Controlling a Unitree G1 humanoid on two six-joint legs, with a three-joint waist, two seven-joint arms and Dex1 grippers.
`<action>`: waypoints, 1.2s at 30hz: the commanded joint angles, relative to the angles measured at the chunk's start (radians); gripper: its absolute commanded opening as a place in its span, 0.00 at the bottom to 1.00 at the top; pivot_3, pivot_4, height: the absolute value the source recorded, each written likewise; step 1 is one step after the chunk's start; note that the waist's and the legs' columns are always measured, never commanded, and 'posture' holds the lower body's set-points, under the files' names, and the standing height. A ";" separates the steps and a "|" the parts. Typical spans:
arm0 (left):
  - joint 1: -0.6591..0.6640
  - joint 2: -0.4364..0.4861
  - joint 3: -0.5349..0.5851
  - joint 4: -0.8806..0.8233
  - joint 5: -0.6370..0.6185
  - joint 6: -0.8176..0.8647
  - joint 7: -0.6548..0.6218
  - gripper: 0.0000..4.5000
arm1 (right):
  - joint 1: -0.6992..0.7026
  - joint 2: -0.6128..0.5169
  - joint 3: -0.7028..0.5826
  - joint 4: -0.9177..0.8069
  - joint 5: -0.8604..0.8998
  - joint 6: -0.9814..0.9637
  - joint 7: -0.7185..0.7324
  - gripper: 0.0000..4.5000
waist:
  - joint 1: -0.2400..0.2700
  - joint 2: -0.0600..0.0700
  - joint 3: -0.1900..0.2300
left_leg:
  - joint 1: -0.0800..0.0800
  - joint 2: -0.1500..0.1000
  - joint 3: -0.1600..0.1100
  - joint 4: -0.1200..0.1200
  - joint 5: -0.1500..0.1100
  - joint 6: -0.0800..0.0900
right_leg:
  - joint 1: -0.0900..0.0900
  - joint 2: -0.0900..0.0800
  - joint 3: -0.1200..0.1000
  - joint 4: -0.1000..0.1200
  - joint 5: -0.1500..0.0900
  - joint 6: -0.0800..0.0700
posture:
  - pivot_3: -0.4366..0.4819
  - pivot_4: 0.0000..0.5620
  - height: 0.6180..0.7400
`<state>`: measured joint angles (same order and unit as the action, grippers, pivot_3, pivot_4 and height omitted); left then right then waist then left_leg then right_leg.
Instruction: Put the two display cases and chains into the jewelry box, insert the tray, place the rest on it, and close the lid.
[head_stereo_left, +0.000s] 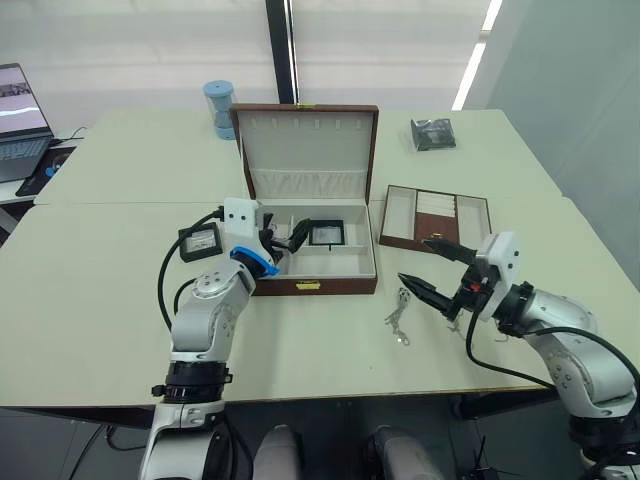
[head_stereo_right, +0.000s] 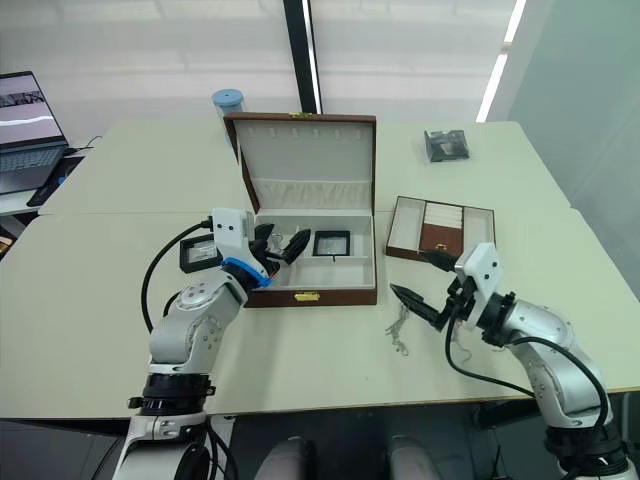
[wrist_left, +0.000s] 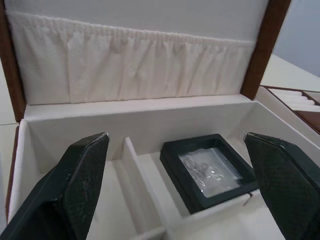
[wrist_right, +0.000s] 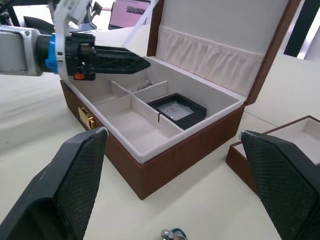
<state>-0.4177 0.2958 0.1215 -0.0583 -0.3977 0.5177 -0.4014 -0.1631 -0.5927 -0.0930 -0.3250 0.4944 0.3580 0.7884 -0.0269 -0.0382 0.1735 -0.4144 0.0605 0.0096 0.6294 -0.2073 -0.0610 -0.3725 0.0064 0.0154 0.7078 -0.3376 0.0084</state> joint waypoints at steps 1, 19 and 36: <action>0.036 0.096 0.055 -0.128 -0.122 0.086 -0.127 0.99 | 0.013 -0.045 -0.069 0.039 0.015 -0.032 0.051 1.00 | -0.001 0.000 0.000 | 0.000 0.000 0.000 0.000 0.000 0.000 | 0.000 0.000 0.000 0.000 0.000 0.000 | 0.48 0.27 1.00; 0.415 0.689 0.342 0.022 -0.081 0.032 -0.504 0.99 | 0.047 -0.283 -0.225 0.390 -0.058 -0.136 0.230 1.00 | -0.002 0.004 0.002 | 0.001 0.002 -0.001 -0.002 0.000 0.000 | -0.001 -0.005 0.001 -0.002 0.000 0.000 | 0.48 0.27 1.00; 0.413 0.687 0.441 0.267 0.030 -0.151 -0.406 0.99 | 0.064 -0.316 -0.296 0.545 -0.140 -0.248 0.179 1.00 | -0.002 0.004 0.002 | 0.000 0.002 0.002 -0.002 0.000 0.000 | -0.001 -0.006 0.001 -0.003 0.000 -0.001 | 0.48 0.27 1.00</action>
<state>0.0047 0.9817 0.5190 0.2161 -0.3676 0.3819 -0.8161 -0.1011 -0.8895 -0.3441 0.2258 0.3523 0.1289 0.9749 -0.0292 -0.0342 0.1760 -0.4139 0.0623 0.0119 0.6273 -0.2076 -0.0606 -0.3738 0.0000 0.0164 0.7052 -0.3374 0.0077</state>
